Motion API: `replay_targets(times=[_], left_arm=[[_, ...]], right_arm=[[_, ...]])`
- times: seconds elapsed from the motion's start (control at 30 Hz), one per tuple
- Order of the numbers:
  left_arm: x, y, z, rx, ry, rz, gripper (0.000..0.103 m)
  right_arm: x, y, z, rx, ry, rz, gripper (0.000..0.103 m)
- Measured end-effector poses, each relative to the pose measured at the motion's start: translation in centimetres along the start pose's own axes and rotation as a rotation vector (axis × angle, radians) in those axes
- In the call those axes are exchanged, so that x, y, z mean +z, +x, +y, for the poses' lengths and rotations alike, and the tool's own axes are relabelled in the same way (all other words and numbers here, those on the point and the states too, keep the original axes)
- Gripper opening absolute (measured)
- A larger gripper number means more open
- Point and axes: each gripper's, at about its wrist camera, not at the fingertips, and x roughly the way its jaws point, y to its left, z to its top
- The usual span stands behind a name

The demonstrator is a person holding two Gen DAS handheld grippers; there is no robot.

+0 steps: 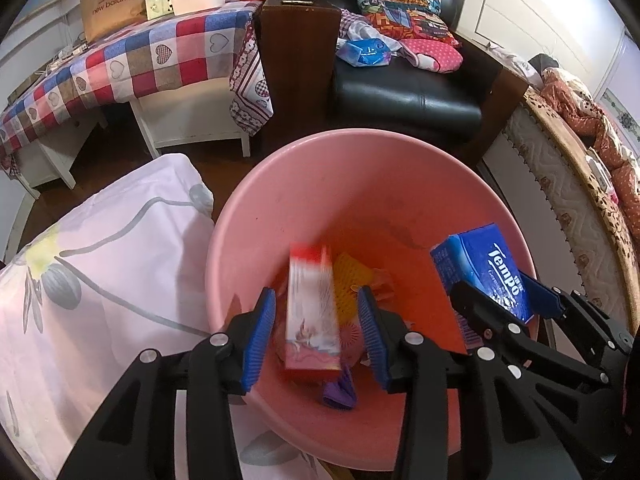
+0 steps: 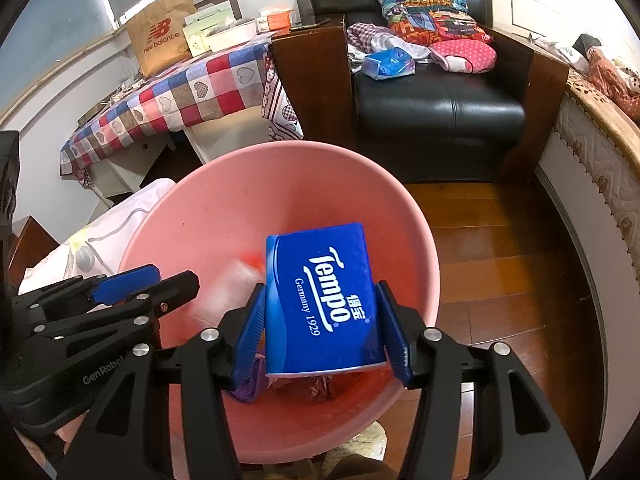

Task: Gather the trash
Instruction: 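Open both grippers to drop the toothpaste box and Tempo pack into the bucket, then withdraw both tools from the bucket back over the sheet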

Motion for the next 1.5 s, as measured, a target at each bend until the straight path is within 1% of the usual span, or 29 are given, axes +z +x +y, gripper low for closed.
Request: replay_targets(times=[0.13, 0.4, 0.6, 0.67, 0.73, 0.9, 1.13, 1.33, 1.5], left_arm=[[0.0, -0.3, 0.1, -0.01, -0.007, -0.01, 0.046], [0.0, -0.8, 0.4, -0.036, -0.016, -0.018, 0.048], [0.1, -1.5, 0.9, -0.048, -0.03, -0.028, 0.053], [0.1, -1.8, 1.1, -0.056, -0.033, -0.032, 0.055], [0.1, -2.2, 1.1, -0.059, -0.032, -0.039, 0.056], [-0.2, -3.3, 1.3, -0.063, -0.026, -0.062, 0.056], [-1.2, -5.2, 1.9, -0.059, -0.027, -0.092, 0.056], [-2.9, -7.4, 2.6, -0.035, -0.026, -0.122, 0.056], [-4.8, -9.8, 3.5, -0.004, -0.006, -0.18, 0.055]], right_arm=[[-0.2, -0.1, 0.0, 0.004, 0.002, -0.004, 0.055], [-0.4, -0.5, 0.1, 0.022, 0.004, 0.002, 0.055], [-0.6, -0.9, 0.1, 0.034, 0.006, 0.001, 0.056], [-0.6, -0.8, 0.1, 0.039, -0.001, 0.007, 0.056], [-0.6, -1.0, 0.3, 0.044, -0.009, 0.004, 0.062], [-0.8, -1.9, 1.2, 0.05, -0.027, -0.015, 0.063], [-1.4, -3.1, 2.0, 0.048, -0.019, -0.029, 0.063], [-2.9, -4.8, 4.1, 0.051, -0.024, -0.051, 0.063], [-4.0, -6.6, 5.9, 0.057, -0.031, -0.08, 0.063]])
